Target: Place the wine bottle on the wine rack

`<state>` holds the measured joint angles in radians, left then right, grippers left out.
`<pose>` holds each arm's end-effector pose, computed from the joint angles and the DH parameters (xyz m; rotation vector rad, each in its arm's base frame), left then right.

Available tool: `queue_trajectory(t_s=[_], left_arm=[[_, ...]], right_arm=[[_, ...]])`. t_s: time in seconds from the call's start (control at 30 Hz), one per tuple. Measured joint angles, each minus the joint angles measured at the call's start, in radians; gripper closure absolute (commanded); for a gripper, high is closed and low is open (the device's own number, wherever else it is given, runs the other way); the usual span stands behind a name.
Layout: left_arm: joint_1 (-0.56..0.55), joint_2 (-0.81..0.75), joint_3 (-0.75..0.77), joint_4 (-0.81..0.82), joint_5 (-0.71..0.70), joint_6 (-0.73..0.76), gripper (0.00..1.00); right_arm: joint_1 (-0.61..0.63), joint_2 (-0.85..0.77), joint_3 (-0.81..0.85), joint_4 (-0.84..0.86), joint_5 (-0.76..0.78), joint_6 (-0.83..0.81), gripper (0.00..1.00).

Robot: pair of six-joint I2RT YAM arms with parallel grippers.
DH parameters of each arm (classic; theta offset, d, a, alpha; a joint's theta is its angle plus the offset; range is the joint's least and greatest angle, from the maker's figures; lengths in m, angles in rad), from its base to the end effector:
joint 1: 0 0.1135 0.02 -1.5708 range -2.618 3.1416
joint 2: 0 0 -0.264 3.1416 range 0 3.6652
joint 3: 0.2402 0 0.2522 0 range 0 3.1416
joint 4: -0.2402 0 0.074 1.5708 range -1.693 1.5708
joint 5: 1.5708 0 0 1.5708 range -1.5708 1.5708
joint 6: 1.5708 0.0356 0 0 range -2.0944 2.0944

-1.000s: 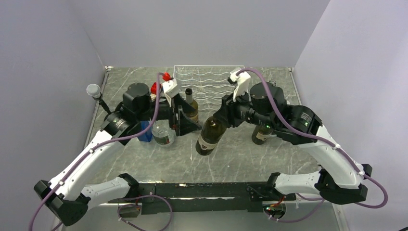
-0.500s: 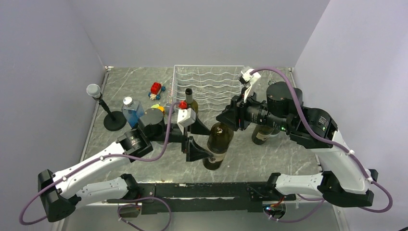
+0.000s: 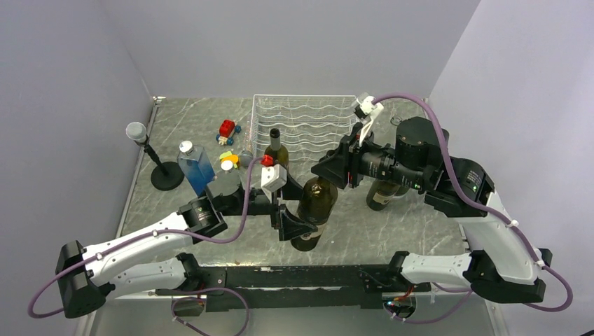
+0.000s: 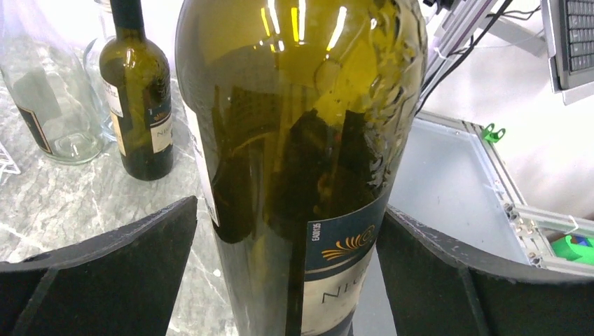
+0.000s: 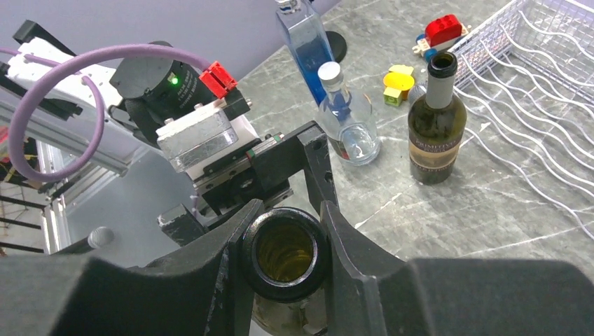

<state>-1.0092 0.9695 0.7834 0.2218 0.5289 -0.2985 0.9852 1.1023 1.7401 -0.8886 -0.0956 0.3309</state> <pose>0.1058 -0.2018 0.3486 1.0167 1.3975 -1.4066 0.0900 0.1418 0.5160 -0.6920 1.8150 0.9948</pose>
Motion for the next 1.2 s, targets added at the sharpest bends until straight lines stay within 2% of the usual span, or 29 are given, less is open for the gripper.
queue_trajectory(t_s=[0.47,0.5,0.57,0.63,0.7,0.73,0.8,1.2], left_arm=[[-0.021,0.053,-0.065,0.186,-0.033,-0.123,0.01],[-0.023,0.060,-0.065,0.188,-0.033,-0.126,0.02],[-0.028,0.076,-0.065,0.189,-0.033,-0.129,0.12],[-0.034,0.087,-0.065,0.187,-0.031,-0.132,0.18],[-0.039,0.088,-0.065,0.182,-0.032,-0.129,0.15],[-0.040,0.088,-0.064,0.182,-0.032,-0.126,0.07],[-0.040,0.087,-0.061,0.179,-0.036,-0.117,0.01],[-0.043,0.103,-0.059,0.155,-0.014,-0.097,0.01]], right_arm=[[-0.003,-0.102,-0.226,0.231,-0.018,0.051,1.00],[-0.005,-0.109,-0.245,0.247,-0.016,0.055,1.00],[-0.006,-0.129,-0.283,0.274,-0.012,0.057,1.00],[-0.007,-0.151,-0.315,0.288,-0.003,0.059,1.00],[-0.008,-0.165,-0.330,0.293,0.006,0.061,1.00],[-0.008,-0.168,-0.332,0.294,0.010,0.063,1.00],[-0.007,-0.172,-0.332,0.296,0.011,0.063,1.00],[-0.007,-0.183,-0.332,0.307,0.012,0.062,1.00]])
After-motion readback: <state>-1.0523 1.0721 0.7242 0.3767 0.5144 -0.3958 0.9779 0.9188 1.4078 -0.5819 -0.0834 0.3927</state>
